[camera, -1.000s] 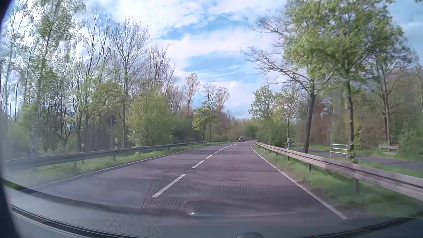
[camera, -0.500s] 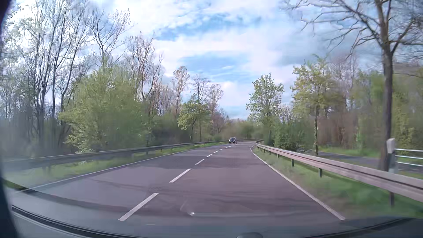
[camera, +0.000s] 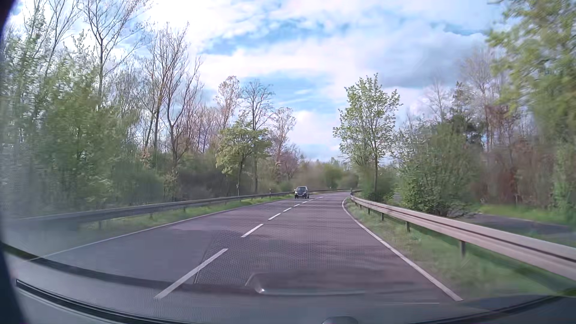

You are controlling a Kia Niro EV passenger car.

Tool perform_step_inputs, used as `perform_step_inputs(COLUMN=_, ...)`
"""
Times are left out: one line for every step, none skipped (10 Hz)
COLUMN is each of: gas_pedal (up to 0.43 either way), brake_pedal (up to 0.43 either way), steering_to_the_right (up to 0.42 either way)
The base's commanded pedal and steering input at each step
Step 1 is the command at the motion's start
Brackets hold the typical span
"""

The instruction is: Follow the waypoints while adhering to traffic rules and regulations

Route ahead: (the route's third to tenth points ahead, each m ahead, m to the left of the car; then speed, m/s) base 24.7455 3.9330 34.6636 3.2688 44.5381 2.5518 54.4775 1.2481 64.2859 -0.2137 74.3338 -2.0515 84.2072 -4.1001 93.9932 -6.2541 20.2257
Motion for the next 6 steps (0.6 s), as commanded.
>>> perform_step_inputs(gas_pedal=0.35, brake_pedal=0.0, steering_to_the_right=0.01)
perform_step_inputs(gas_pedal=0.35, brake_pedal=0.0, steering_to_the_right=0.01)
perform_step_inputs(gas_pedal=0.35, brake_pedal=0.0, steering_to_the_right=0.01)
perform_step_inputs(gas_pedal=0.35, brake_pedal=0.0, steering_to_the_right=0.01)
perform_step_inputs(gas_pedal=0.35, brake_pedal=0.0, steering_to_the_right=0.01)
perform_step_inputs(gas_pedal=0.35, brake_pedal=0.0, steering_to_the_right=0.01)
